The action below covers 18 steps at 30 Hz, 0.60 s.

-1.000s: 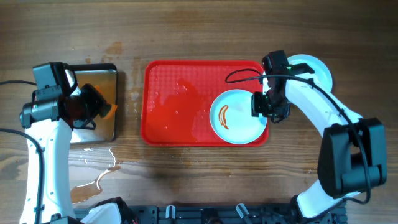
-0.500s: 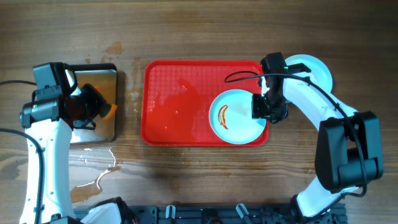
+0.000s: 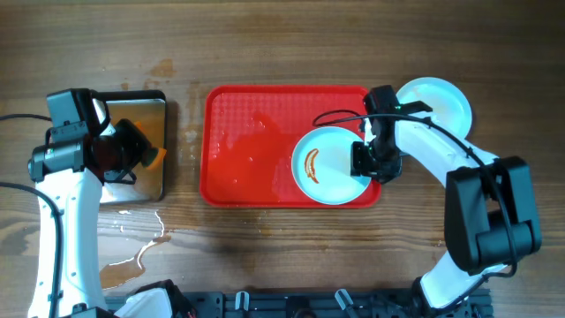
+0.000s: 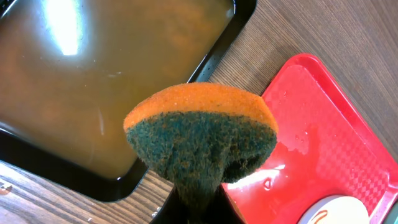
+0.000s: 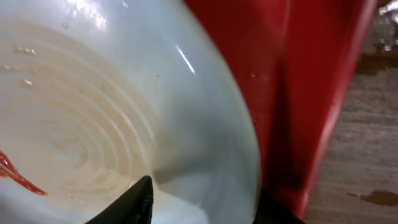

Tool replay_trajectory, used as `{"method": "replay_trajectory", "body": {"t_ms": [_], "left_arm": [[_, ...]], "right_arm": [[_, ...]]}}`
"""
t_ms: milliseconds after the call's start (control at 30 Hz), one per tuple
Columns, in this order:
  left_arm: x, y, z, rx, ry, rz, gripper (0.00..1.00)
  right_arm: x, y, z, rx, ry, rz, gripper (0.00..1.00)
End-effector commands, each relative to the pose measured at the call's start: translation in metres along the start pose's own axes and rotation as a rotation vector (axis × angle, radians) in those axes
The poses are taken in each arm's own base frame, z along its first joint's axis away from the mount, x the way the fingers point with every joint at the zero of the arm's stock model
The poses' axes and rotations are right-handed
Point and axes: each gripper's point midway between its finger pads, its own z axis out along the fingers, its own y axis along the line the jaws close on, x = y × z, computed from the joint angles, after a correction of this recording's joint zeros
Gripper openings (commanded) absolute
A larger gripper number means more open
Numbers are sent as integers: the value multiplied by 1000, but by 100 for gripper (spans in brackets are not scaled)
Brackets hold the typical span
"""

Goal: Clean dirty plates on tray and stack at the side
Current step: 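Grip the last plate's rim with the right gripper and drag it left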

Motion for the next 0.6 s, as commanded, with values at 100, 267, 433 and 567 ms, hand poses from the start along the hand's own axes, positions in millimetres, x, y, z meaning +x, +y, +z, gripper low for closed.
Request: {"method": "replay_trajectory", "body": {"t_ms": [100,267,433,567], "left_arm": [[-2,-3,-5,20,-14,20,4],[3,-14,-6,80,16,21,4],[10,-24,-6,113,39,40,4],[18,-34,-4,126,54,81,4]], "right_arm": [[-3,41,7,-102,-15,-41,31],[-18,66,1,-133,-87,-79,30],[-30,81,1,-168,-141,-34,28],[-27,101,13,-191,-134,-64,34]]}}
